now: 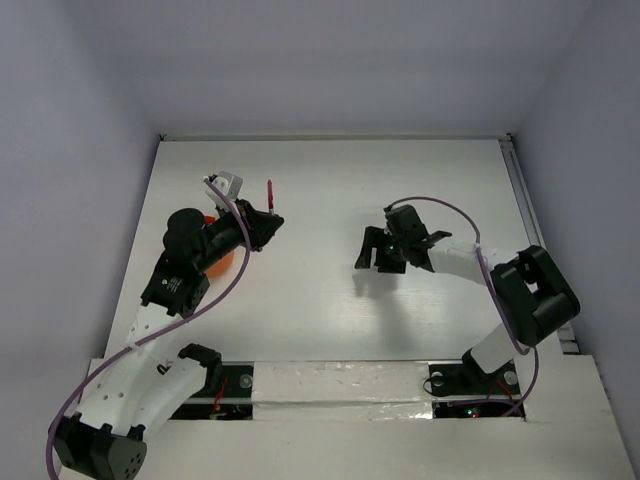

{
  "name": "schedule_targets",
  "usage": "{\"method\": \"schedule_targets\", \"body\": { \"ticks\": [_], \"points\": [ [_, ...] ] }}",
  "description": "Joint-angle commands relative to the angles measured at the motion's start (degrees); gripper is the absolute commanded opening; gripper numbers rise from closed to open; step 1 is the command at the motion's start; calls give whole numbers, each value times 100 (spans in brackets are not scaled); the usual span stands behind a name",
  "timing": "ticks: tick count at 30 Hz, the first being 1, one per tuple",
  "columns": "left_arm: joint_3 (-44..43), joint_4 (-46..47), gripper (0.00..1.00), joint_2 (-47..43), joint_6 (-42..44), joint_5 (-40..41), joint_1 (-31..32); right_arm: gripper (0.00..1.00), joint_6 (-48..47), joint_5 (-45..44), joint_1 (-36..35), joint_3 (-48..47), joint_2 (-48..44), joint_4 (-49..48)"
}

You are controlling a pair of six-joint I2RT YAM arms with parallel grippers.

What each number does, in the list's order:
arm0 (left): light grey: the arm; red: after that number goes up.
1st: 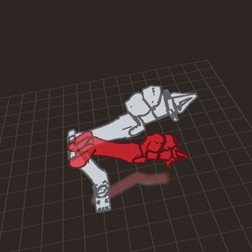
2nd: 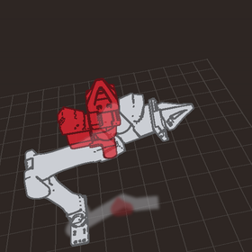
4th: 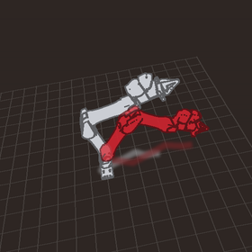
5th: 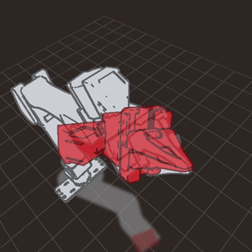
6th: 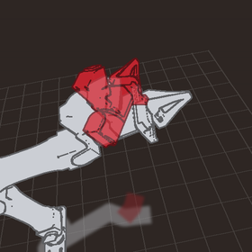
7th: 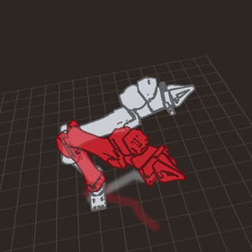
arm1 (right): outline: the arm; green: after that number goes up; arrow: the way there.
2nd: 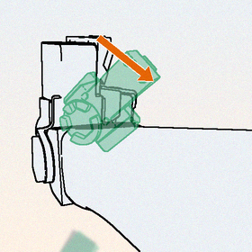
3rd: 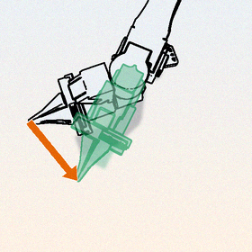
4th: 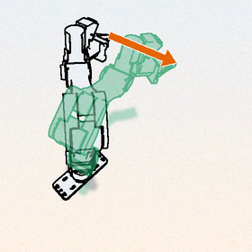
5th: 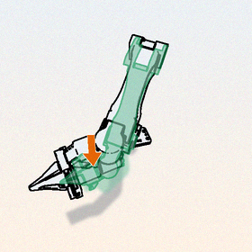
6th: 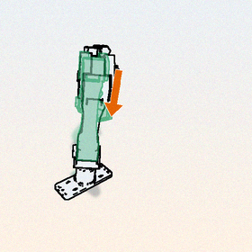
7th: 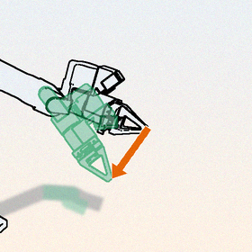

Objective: Sort the stationery into containers
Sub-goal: Close the pen cap on the pen.

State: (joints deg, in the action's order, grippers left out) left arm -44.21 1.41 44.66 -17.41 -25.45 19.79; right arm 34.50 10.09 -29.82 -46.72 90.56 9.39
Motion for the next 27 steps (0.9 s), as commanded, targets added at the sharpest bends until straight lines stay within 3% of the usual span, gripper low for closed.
{"method": "schedule_targets", "body": {
  "ticks": [1, 7, 13, 21, 27],
  "points": [
    [-202, 140, 0, -46, 97, 14, 16, 77, -189, -875, 56, -170, 189, 71],
    [-211, 131, 0, -10, 106, 14, 16, 77, -409, -1272, 108, -443, 163, 520],
    [-211, 131, 0, -10, 106, 23, 69, 76, -470, -1229, 161, -513, 286, 345],
    [-220, 96, 0, -98, 124, 84, 69, 53, -664, -1053, 161, -1005, 708, 493],
    [-229, 44, 0, -160, 159, 172, 121, 45, -831, -1158, 161, -1234, 954, 879]
  ]
}}
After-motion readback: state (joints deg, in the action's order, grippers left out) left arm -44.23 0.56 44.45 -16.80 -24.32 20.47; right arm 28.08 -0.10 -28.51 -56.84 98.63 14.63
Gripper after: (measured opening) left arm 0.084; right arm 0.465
